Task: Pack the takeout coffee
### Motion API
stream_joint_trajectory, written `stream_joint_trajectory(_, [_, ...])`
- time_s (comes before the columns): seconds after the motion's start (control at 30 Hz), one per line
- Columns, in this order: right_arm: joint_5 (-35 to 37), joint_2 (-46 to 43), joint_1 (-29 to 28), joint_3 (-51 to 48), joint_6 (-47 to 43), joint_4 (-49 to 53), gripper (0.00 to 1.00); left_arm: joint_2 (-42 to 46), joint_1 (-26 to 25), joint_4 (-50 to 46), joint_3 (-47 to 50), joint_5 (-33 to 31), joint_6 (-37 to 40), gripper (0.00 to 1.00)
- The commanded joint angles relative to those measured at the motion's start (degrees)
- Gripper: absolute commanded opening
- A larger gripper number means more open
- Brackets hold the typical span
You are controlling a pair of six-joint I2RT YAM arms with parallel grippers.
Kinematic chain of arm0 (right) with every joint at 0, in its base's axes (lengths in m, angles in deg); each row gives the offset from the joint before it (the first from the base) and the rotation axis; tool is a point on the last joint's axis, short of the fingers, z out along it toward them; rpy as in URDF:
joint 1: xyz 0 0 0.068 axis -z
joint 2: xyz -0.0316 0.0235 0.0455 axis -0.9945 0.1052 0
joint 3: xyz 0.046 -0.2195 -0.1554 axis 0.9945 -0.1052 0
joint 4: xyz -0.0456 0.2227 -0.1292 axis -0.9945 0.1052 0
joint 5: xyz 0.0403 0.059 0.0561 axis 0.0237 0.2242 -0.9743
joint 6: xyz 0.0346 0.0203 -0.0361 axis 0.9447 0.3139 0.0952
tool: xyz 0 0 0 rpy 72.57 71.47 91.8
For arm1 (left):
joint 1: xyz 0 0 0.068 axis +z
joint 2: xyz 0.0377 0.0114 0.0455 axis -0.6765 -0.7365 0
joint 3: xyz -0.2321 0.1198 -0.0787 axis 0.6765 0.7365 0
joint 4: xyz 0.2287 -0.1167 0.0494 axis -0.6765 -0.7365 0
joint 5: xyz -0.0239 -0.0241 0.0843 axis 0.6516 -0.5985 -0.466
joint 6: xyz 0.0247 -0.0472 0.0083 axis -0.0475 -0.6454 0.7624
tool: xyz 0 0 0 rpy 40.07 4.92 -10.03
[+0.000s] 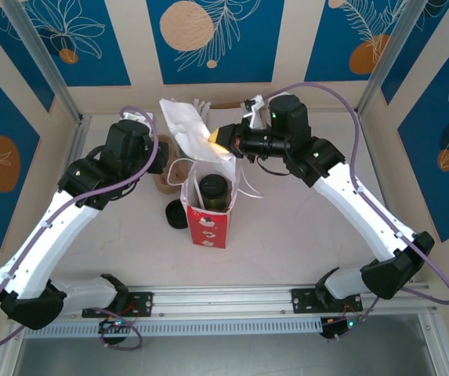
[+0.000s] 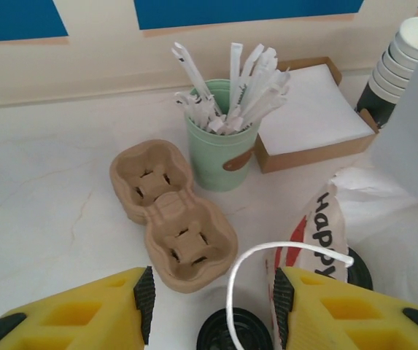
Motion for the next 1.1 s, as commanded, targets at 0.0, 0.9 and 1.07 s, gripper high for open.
stream_joint_trajectory(0.0, [4.45, -0.65, -1.10, -2.36, -0.34, -0.15, 0.00, 1.09, 1.18, -1.22, -0.86, -0.80, 1.49, 0.48])
stream_joint_trajectory(0.9, [31.19, 8.47, -9.51, 1.01, -11.19, 23.95, 0.00, 0.77, 2.33, -0.28, 1.38, 1.28, 1.32, 0.48])
stream_joint_trajectory(1.07, [36.41, 10.20, -10.77, 2.45, -12.11, 27.25, 0.00, 1.11, 2.44, -0.02, 2.09, 1.39, 1.30, 0.48])
